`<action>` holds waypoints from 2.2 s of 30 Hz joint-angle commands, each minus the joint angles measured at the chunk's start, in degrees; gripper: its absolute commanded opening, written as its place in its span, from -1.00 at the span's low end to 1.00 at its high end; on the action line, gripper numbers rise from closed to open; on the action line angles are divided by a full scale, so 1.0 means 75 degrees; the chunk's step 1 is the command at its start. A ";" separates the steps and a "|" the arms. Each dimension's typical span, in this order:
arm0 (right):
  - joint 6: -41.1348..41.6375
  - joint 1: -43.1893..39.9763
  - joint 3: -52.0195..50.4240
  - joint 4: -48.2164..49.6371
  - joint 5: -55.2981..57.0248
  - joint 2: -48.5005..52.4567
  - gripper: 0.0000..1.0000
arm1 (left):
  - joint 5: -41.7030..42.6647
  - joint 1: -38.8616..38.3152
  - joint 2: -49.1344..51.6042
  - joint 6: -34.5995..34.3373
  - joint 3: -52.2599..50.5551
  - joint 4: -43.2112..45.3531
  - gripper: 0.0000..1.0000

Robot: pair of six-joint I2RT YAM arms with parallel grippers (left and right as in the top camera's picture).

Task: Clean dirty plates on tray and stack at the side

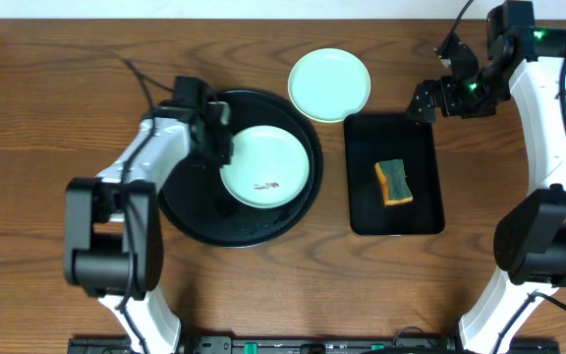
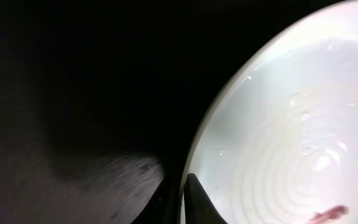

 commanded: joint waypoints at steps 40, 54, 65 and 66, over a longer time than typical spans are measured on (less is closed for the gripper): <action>-0.0067 0.0029 -0.0012 0.0032 -0.0017 0.0020 0.99 | -0.0128 0.0087 0.0271 0.0822 -0.0300 0.0688 -0.01; -0.0067 0.0029 -0.0012 0.0029 -0.0015 0.0020 0.98 | -0.0128 0.0093 0.0265 -0.0554 -0.0233 -0.0050 -0.85; -0.0061 0.0029 -0.0067 -0.0181 -0.0017 0.0026 0.98 | 0.0557 0.0093 0.0175 -0.2264 -0.0233 -0.0338 -0.33; -0.0055 0.0032 -0.0087 -0.0204 -0.0017 0.0032 0.98 | 0.0504 0.0093 0.0160 -0.2066 -0.0233 -0.0233 -0.16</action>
